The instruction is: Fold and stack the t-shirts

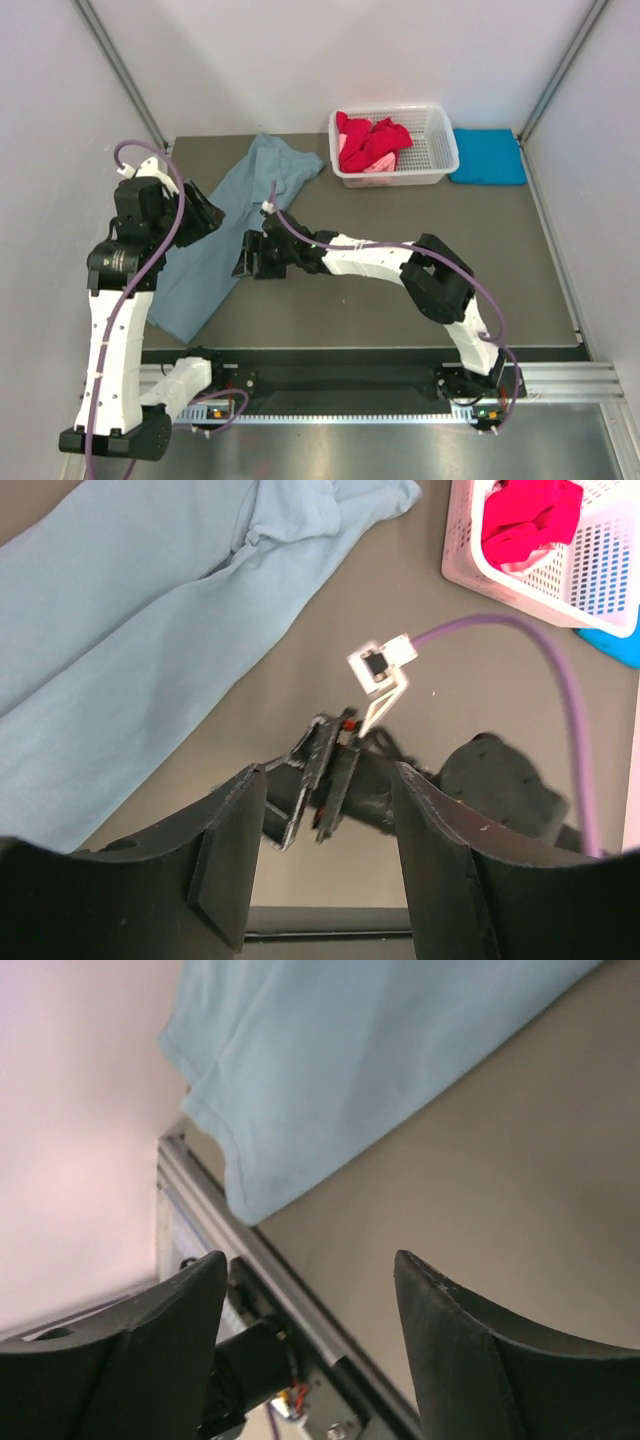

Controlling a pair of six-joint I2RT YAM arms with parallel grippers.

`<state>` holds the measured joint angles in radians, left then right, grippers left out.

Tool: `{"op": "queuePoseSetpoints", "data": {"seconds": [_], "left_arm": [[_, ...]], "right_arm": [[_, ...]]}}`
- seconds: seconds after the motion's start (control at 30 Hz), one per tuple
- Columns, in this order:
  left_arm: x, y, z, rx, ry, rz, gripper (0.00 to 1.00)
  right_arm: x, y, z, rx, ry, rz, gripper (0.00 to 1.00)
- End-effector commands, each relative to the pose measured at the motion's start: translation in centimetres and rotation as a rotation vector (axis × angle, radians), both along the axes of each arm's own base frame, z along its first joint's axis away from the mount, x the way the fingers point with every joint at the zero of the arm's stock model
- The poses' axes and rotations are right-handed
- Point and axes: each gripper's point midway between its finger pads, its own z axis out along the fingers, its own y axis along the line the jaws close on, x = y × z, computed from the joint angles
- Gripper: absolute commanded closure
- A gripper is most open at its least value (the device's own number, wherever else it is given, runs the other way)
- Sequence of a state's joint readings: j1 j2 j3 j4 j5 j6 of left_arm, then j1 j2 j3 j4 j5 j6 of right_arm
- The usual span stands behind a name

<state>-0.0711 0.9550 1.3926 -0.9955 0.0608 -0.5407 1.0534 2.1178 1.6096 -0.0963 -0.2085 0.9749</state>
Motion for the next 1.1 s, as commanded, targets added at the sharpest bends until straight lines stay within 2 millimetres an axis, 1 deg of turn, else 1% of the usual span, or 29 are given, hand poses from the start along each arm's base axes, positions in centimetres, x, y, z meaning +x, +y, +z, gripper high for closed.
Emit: {"op": "queuePoseSetpoints", "data": {"seconds": [0.0,0.03,0.07,0.1,0.13,0.17,0.2,0.23,0.27,0.3,0.33,0.37,0.47,0.53,0.57,0.6,0.63,0.67,0.7,0.73,0.77,0.8,0.83,0.87,0.93,1.0,1.03,1.07], "left_arm": [[-1.1,0.1,1.5,-0.01,-0.029,0.008,0.42],[-1.3,0.1,1.4,-0.009,-0.026,0.01,0.42],[-1.4,0.2,1.4,-0.003,-0.025,0.01,0.42],[-1.6,0.3,1.2,0.001,-0.016,0.01,0.42],[-1.8,0.3,1.2,0.006,-0.016,0.007,0.42],[-1.8,0.4,1.1,0.011,-0.013,0.008,0.42],[-1.8,0.4,1.0,0.012,-0.009,0.007,0.42],[-1.8,0.4,1.1,0.015,-0.01,0.005,0.42],[-1.8,0.3,1.1,0.011,-0.005,0.002,0.42],[-1.8,0.2,1.1,0.009,-0.005,-0.002,0.42],[-1.7,0.1,1.2,0.005,-0.005,-0.008,0.42],[-1.7,0.1,1.4,0.005,-0.01,-0.007,0.42],[-1.9,0.1,1.7,0.005,-0.016,-0.01,0.42],[-1.9,0.1,1.8,0.01,-0.021,-0.016,0.42],[-1.9,0.1,1.7,0.012,-0.019,-0.015,0.42],[-1.8,0.1,1.8,0.014,-0.019,-0.016,0.42],[-1.9,0.1,1.9,0.014,-0.02,-0.015,0.42],[-1.9,0.0,2.0,0.011,-0.022,-0.02,0.42],[-1.9,-0.1,2.1,0.006,-0.026,-0.024,0.42],[-2.0,-0.1,2.3,0.007,-0.031,-0.025,0.42],[-2.0,-0.1,2.4,0.008,-0.034,-0.024,0.42],[-2.1,0.0,2.4,0.011,-0.033,-0.025,0.42],[-2.1,0.0,2.5,0.016,-0.037,-0.027,0.42],[-2.2,0.1,2.4,0.02,-0.032,-0.028,0.42],[-2.2,0.1,2.5,0.028,-0.033,-0.029,0.42],[-2.2,0.2,2.7,0.032,-0.034,-0.031,0.42],[-2.2,0.2,2.8,0.034,-0.034,-0.031,0.42],[-2.2,0.2,2.8,0.035,-0.034,-0.033,0.42]], "right_arm": [[-2.3,3.1,3.7,0.177,0.073,0.01,0.34],[-3.2,3.6,3.0,0.177,0.097,0.017,0.36],[-3.7,3.9,2.5,0.177,0.116,0.014,0.39],[-4.5,4.4,2.4,0.194,0.144,0.011,0.44],[-4.9,4.8,1.4,0.187,0.159,0.004,0.45],[-5.2,5.1,1.1,0.191,0.171,0.003,0.46],[-5.5,5.7,1.2,0.201,0.186,0.003,0.46],[-5.8,6.0,-0.2,0.18,0.206,0.006,0.46],[-5.8,6.6,0.1,0.191,0.211,0.007,0.46],[-6.0,6.9,-0.3,0.184,0.215,0.008,0.46],[-5.9,7.1,-1.4,0.166,0.216,-0.003,0.47],[-5.8,7.5,-1.3,0.165,0.215,-0.008,0.47],[-6.2,7.3,-3.3,0.119,0.247,-0.051,0.48],[-6.3,7.3,-4.2,0.102,0.242,-0.075,0.48],[-6.1,7.5,-4.3,0.103,0.238,-0.08,0.48],[-6.1,7.6,-5.4,0.089,0.244,-0.083,0.48],[-6.2,7.8,-5.8,0.087,0.249,-0.081,0.48],[-6.0,8.4,-5.5,0.101,0.25,-0.08,0.49],[-6.0,8.7,-6.4,0.092,0.253,-0.079,0.5],[-6.1,8.8,-6.9,0.077,0.255,-0.083,0.5],[-5.8,9.4,-6.3,0.087,0.246,-0.083,0.52],[-5.9,9.5,-7.3,0.069,0.248,-0.085,0.53],[-5.7,9.7,-7.4,0.064,0.243,-0.097,0.54],[-5.6,9.9,-7.3,0.061,0.243,-0.107,0.55],[-5.3,10.1,-7.9,0.041,0.249,-0.137,0.58],[-5.2,9.8,-8.9,0.01,0.257,-0.162,0.64],[-4.9,9.7,-9.0,0.004,0.252,-0.181,0.66],[-4.6,9.6,-9.2,-0.004,0.252,-0.2,0.73]]}}
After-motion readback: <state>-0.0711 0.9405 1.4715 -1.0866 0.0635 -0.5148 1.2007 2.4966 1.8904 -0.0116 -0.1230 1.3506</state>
